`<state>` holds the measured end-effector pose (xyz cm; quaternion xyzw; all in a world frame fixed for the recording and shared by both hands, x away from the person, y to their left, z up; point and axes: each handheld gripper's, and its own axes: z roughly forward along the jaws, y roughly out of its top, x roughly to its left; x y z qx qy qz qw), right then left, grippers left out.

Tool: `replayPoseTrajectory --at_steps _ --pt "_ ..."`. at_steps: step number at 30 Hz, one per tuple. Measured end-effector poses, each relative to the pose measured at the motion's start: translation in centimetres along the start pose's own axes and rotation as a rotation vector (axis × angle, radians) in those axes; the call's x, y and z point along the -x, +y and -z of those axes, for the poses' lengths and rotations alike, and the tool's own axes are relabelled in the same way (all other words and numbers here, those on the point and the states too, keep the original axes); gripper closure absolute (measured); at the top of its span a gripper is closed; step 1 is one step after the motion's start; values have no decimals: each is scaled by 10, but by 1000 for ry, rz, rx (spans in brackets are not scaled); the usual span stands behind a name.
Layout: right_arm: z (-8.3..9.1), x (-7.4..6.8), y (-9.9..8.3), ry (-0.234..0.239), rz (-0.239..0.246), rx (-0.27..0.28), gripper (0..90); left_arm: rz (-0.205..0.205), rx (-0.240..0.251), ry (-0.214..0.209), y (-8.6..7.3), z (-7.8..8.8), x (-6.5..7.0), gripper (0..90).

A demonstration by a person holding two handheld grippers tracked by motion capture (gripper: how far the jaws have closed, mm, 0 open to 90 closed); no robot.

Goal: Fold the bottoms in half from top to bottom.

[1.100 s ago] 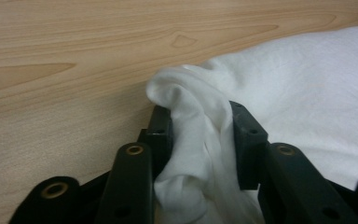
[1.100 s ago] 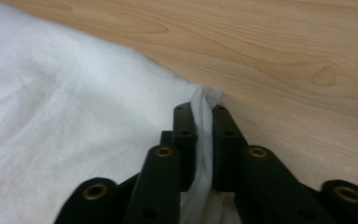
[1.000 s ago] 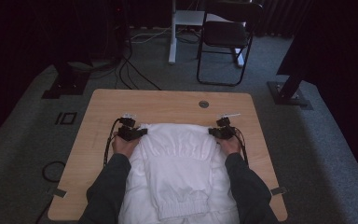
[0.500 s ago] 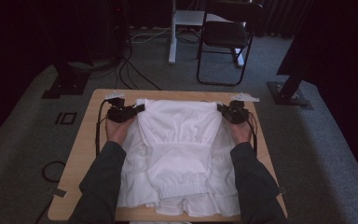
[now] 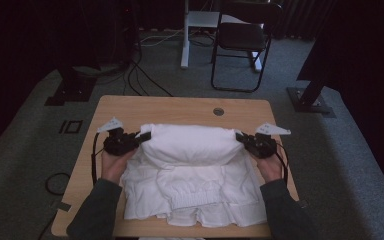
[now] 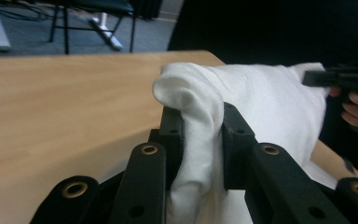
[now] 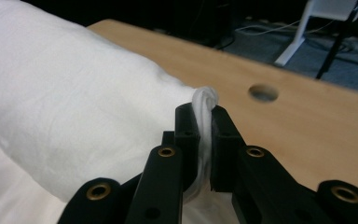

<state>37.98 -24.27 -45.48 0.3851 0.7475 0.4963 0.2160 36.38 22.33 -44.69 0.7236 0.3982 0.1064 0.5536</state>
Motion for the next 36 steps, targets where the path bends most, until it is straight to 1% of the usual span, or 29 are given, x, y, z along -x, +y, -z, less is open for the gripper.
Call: replayPoseTrajectory --at_steps 1,3,6,7,8,9,10,11,12,13,14,15,16,18,19,20,22,25,27,30,32,36 --pt "4 -3 -7 8 2 -8 838 -5 -14 -1 -8 3 5 746" --pt "9 -9 -23 20 -1 -34 838 -29 -65 -3 -26 7 13 743" --pt "9 -18 -48 35 -6 -103 837 -50 -159 5 -54 7 24 741" --pt "9 -18 -48 35 -6 -103 837 -50 -159 5 -54 7 24 741" --pt "9 -20 -57 36 -11 -124 837 -65 -207 9 -65 5 28 741" --pt "8 -22 -68 45 -27 -152 836 -89 -278 29 -79 0 33 741" --pt "5 -26 -82 56 -36 -191 837 -94 -305 36 -84 -4 35 741" --pt "4 -27 -87 61 -42 -210 836 -99 -338 45 -89 -8 36 741" --pt "2 -29 -92 63 -43 -229 836 -117 -380 61 -96 -14 37 741" --pt "-1 -31 -99 63 -32 -260 836 -120 -392 66 -100 -18 38 741" --pt "-4 -32 -102 64 -28 -279 836 -128 -402 76 -102 -24 37 742" --pt "-8 -35 -107 62 -20 -307 836 -131 -400 80 -103 -26 36 743" --pt "-11 -36 -109 58 -14 -311 837 -125 -391 84 -104 -30 33 744" --pt "-13 -35 -108 60 -30 -317 836 -105 -372 84 -103 -33 26 746" --pt "-13 -35 -108 60 -30 -317 836 -105 -372 84 -103 -33 26 747" --pt "-14 -34 -106 65 -32 -323 836 -92 -352 89 -102 -36 19 747" --pt "-19 -30 -105 67 -46 -317 832 -75 -334 99 -100 -39 13 747" --pt "-27 -26 -103 56 -62 -300 830 -85 -325 142 -95 -46 8 747" --pt "-33 -23 -99 43 -69 -296 829 -83 -322 166 -90 -53 4 747" --pt "-45 -18 -93 19 -66 -292 827 -91 -316 206 -82 -63 -4 746" --pt "-54 -13 -88 4 -75 -288 826 -73 -297 233 -78 -69 -11 745" --pt "-72 -6 -80 -36 -87 -268 824 -72 -285 294 -70 -80 -19 744"
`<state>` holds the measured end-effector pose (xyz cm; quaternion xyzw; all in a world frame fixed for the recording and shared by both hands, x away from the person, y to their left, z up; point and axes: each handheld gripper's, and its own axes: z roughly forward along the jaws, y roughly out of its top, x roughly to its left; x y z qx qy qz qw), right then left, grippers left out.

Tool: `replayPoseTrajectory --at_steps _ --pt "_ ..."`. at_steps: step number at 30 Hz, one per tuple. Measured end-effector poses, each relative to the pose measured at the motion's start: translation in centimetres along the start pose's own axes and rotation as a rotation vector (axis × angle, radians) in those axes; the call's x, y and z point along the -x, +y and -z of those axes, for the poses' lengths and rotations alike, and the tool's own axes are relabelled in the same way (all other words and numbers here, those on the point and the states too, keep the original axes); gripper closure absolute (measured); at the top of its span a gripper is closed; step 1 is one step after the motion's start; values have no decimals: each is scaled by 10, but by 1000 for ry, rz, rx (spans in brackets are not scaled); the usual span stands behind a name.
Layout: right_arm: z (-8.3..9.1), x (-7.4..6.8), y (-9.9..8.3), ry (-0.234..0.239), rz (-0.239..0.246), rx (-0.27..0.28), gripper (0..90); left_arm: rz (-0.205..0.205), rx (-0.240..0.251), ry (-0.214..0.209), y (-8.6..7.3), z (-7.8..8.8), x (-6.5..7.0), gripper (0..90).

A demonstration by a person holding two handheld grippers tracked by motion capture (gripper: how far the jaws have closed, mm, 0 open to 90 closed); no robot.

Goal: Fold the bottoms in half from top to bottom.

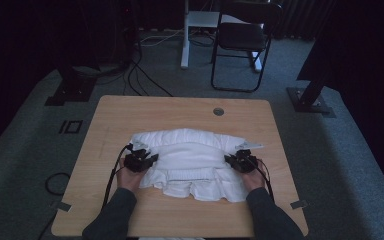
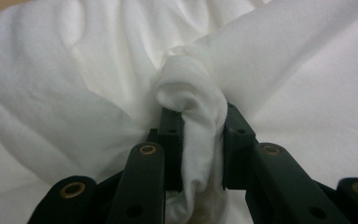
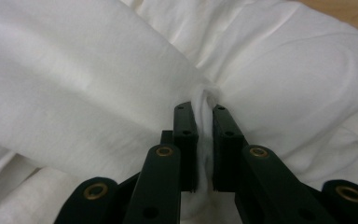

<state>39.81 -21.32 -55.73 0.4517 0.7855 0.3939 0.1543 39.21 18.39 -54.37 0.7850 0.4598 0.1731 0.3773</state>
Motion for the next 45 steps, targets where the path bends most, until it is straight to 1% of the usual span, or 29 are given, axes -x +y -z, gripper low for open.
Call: replayPoseTrajectory --at_steps 3,5,6,8,9,13,14,15,16,18,19,21,23,24,25,26,27,28,30,32,33,34,35,36,37,39,41,43,45 --pt "-9 2 8 -22 -19 8 824 19 -6 44 8 -6 -2 743" --pt "-11 2 10 -26 -26 7 824 23 -10 53 11 -8 -2 744" --pt "-13 4 16 -29 -30 -15 825 29 -18 57 15 -8 -4 743" --pt "-11 4 20 -29 -37 -33 827 35 -3 60 18 -1 -2 744" --pt "-7 4 22 -37 -41 -31 831 30 28 59 20 8 -1 745" --pt "25 6 35 -44 -48 79 839 63 176 -9 31 47 -3 748" --pt "34 7 39 -35 -51 114 840 56 201 -5 35 55 -1 748" --pt "42 6 42 -24 -53 151 840 30 219 9 41 64 3 748" --pt "52 2 47 -35 -25 180 841 18 234 9 44 69 6 748" --pt "62 -4 52 -74 24 208 841 6 276 3 54 81 9 749" --pt "67 -6 56 -83 39 224 841 9 300 -6 59 88 9 751" --pt "78 -5 60 -81 37 276 842 23 333 -33 63 96 7 754" --pt "90 -5 63 -66 14 340 842 35 356 -68 63 104 7 756" --pt "95 -5 63 -59 9 363 842 34 358 -77 62 106 8 756" --pt "95 -5 63 -59 9 363 842 34 358 -77 62 106 8 755" --pt "99 -7 62 -56 16 370 842 35 355 -95 59 109 9 755" --pt "102 -9 60 -58 28 368 841 48 348 -124 51 112 10 755" --pt "105 -12 52 -44 41 354 840 60 343 -150 44 114 10 753" --pt "109 -16 37 -13 41 338 838 70 330 -187 31 117 12 746" --pt "109 -20 21 5 42 310 833 65 302 -226 18 119 12 725" --pt "109 -22 13 10 50 287 822 56 288 -243 12 119 13 693" --pt "108 -23 6 13 57 263 792 43 278 -238 9 120 13 644" --pt "107 -23 1 19 62 244 731 38 277 -219 6 122 12 598" --pt "108 -22 -2 18 60 234 645 46 280 -218 6 124 10 570" --pt "109 -21 -3 4 54 246 566 59 288 -218 7 125 8 546" --pt "112 -20 1 -30 25 281 479 67 305 -211 12 128 8 529" --pt "113 -21 9 -35 16 296 474 56 293 -191 19 127 13 532" --pt "108 -29 17 -36 39 295 474 41 271 -192 24 121 22 546" --pt "98 -40 24 -14 70 268 477 14 234 -199 26 111 34 563"
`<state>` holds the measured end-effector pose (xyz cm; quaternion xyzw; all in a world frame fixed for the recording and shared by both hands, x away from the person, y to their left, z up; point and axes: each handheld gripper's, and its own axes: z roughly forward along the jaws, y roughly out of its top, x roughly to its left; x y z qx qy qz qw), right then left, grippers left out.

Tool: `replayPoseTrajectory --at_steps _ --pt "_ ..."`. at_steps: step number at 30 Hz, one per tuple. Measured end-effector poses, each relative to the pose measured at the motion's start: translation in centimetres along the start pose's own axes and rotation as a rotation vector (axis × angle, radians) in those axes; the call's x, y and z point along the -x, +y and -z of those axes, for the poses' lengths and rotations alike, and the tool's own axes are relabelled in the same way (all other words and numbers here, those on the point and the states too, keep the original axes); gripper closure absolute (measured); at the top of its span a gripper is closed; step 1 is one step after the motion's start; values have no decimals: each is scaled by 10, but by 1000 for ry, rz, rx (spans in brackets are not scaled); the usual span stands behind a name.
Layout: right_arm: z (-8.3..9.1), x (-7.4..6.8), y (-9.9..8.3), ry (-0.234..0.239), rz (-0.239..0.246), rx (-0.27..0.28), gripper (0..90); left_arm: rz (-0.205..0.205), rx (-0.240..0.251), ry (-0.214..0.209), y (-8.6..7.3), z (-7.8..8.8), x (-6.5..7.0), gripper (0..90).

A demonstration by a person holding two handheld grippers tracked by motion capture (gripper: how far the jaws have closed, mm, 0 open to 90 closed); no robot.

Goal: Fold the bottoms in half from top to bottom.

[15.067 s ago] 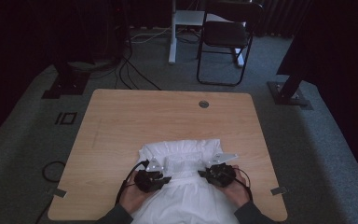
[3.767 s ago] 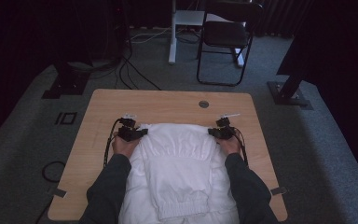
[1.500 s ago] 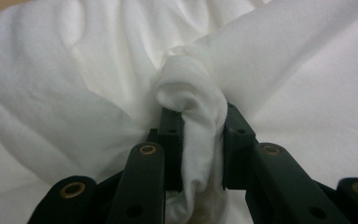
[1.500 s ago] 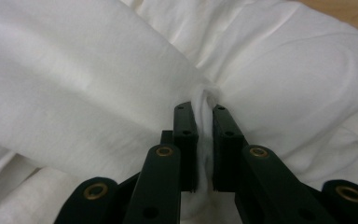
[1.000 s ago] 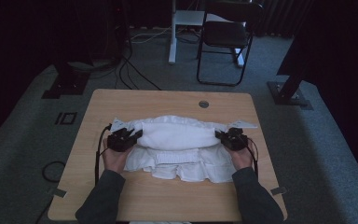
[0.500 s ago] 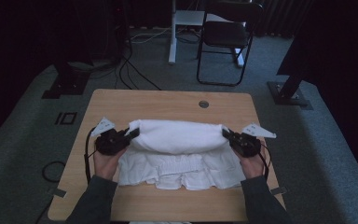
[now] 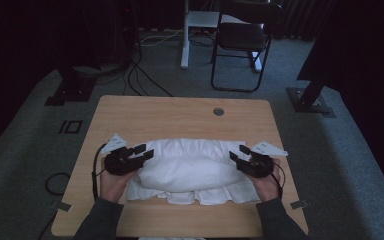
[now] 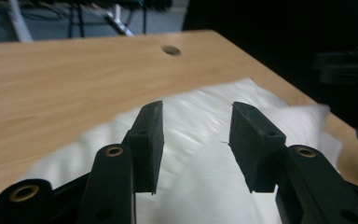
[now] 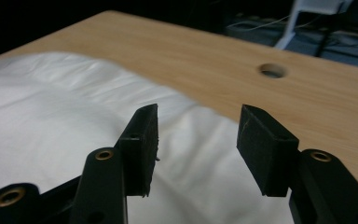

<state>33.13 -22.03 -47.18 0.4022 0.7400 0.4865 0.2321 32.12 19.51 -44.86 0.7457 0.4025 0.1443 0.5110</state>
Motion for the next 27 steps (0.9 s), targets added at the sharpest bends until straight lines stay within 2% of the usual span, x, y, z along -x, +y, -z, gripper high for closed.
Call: replayPoseTrajectory --at_steps 4,6,9,12,17,21,22,25,27 --pt "-27 -22 -5 34 54 -69 497 -27 -91 -27 -15 -29 19 588" --pt "-41 -28 -13 32 59 -120 503 -25 -140 -34 -27 -42 25 607" --pt "-52 -31 -27 23 61 -177 516 -37 -195 -18 -47 -51 30 613" --pt "-51 -29 -40 17 61 -206 522 -43 -247 8 -67 -53 27 625" --pt "-44 -23 -56 -23 84 -266 534 -47 -256 76 -82 -42 16 637" --pt "-47 -21 -70 -18 65 -306 545 -87 -267 117 -87 -48 11 635" --pt "-47 -21 -70 -18 65 -306 545 -87 -267 117 -87 -48 11 637" --pt "-54 -22 -70 -13 69 -306 546 -84 -259 156 -86 -55 7 641" --pt "-57 -21 -70 -2 66 -299 546 -67 -257 165 -84 -55 2 641"
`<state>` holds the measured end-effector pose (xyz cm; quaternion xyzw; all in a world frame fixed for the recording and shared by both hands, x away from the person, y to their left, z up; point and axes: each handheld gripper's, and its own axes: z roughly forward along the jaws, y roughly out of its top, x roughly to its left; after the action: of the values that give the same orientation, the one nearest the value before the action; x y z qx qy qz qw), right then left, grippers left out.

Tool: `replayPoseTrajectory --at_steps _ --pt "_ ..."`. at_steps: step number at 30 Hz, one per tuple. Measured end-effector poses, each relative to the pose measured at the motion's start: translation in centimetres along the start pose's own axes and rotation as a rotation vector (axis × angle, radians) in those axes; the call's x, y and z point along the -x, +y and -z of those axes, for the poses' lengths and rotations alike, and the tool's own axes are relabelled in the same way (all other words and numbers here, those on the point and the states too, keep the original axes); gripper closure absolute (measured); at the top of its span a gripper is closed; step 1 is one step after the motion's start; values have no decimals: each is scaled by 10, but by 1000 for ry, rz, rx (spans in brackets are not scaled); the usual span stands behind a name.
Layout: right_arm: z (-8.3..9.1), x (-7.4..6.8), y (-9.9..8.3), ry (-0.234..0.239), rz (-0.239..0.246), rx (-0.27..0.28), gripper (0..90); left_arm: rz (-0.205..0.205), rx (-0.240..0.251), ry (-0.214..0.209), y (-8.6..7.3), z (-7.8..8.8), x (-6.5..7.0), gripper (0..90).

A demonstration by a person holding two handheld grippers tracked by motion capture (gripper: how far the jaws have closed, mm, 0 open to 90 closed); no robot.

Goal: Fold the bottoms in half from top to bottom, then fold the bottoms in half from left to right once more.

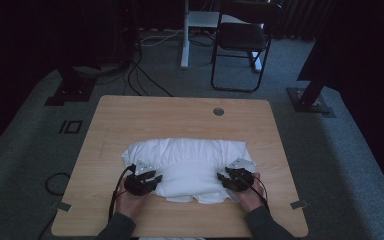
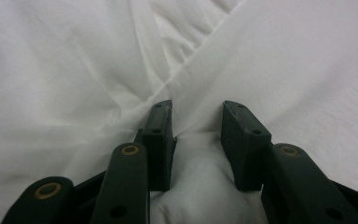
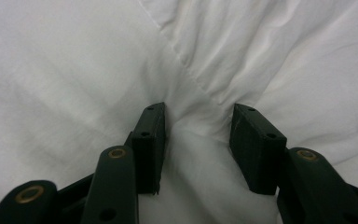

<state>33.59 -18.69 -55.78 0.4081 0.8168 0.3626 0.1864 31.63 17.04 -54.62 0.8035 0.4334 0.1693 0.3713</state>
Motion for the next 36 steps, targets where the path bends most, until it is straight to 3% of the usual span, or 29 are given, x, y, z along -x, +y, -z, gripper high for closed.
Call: replayPoseTrajectory --at_steps 3,5,7,8,11,12,13,14,15,17,20,26,36 --pt "-6 2 4 11 -4 10 546 10 -2 19 4 1 -6 617" --pt "-9 2 8 11 -1 9 546 16 8 37 7 5 -9 546" --pt "-11 2 10 10 4 4 546 23 28 49 8 9 -12 429" --pt "-16 4 15 12 5 0 547 33 59 52 10 14 -15 321" --pt "-21 6 19 18 -8 8 546 115 98 163 15 25 -32 111" --pt "-23 5 21 16 -12 6 546 156 104 181 15 26 -39 94" --pt "-24 5 22 15 -8 4 546 156 104 181 15 26 -39 85" --pt "-25 5 23 15 -10 4 546 205 88 205 14 24 -50 70" --pt "-26 4 24 15 -10 8 546 229 62 204 13 20 -55 48" --pt "-27 4 25 18 -13 10 545 262 18 207 9 13 -62 29" --pt "-28 3 26 20 -12 10 545 293 -1 204 6 5 -68 27" --pt "-29 1 26 23 -18 16 545 328 -35 193 1 -4 -74 17" --pt "-29 1 25 27 -24 21 544 315 -34 218 -2 -4 -73 10"
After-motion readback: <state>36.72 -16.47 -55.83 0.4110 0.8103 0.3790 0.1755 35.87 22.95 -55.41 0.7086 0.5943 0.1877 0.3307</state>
